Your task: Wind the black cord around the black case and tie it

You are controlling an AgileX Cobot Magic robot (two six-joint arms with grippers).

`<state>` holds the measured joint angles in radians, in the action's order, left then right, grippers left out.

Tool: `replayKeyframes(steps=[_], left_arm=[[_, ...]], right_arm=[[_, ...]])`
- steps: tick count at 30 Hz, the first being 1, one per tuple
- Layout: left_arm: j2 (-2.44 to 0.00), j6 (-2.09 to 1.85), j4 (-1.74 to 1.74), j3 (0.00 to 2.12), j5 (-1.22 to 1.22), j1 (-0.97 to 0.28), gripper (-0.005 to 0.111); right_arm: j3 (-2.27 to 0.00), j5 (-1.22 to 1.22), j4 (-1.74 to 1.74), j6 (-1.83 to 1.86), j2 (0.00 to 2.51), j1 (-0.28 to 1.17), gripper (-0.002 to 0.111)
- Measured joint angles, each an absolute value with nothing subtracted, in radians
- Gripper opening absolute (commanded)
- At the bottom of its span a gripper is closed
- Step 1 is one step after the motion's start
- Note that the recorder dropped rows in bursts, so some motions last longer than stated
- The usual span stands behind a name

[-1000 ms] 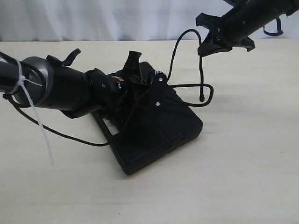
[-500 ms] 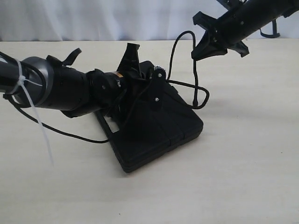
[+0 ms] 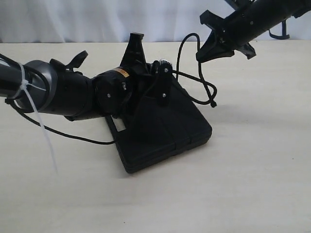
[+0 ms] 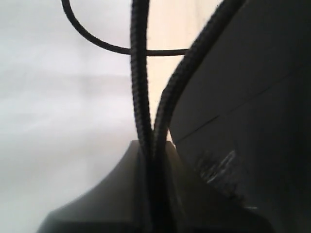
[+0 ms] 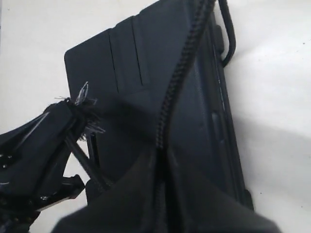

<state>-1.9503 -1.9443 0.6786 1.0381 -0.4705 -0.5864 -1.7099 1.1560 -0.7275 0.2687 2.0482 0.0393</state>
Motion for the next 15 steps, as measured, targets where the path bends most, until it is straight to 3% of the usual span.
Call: replayKeyframes(steps=[9,15], left_arm=[[-1.950,-1.876,0.543,0.957,-0.615,-0.586,0.000],[-1.952,-1.777,0.399,0.888,-0.785,-0.586,0.000]], right_arm=[[-1.710,0.979,-0.725,0.258,2.048,0.026,0.004],[-1.710,0.988,-0.807,0.241,2.048,-0.071,0.004]])
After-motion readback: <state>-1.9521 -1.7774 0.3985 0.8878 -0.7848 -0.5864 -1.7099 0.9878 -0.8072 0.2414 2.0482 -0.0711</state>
